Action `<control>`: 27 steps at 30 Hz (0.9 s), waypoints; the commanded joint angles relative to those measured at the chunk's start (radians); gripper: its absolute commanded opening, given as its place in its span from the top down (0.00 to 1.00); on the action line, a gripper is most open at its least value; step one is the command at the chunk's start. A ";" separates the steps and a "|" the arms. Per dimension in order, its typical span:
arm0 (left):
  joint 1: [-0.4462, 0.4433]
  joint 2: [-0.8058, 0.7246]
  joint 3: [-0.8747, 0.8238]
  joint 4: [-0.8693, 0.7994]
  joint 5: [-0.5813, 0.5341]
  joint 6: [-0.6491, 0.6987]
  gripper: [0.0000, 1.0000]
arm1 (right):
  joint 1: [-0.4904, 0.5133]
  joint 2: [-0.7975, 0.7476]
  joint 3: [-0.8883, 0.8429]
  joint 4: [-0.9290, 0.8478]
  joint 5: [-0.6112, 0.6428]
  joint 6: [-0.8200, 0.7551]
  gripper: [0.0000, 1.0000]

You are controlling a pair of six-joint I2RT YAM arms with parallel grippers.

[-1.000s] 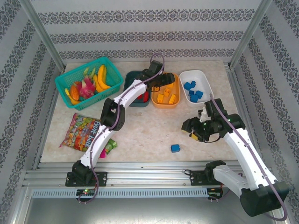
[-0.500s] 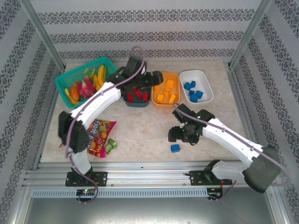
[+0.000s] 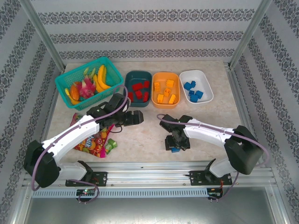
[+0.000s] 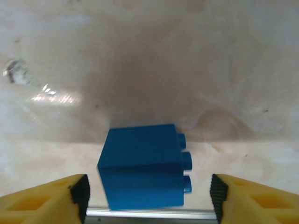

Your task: Sort the legos into containers by color

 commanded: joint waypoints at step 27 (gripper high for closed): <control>0.005 0.060 0.326 -0.049 -0.038 0.124 0.12 | -0.477 -0.007 0.450 0.021 0.126 -0.072 0.71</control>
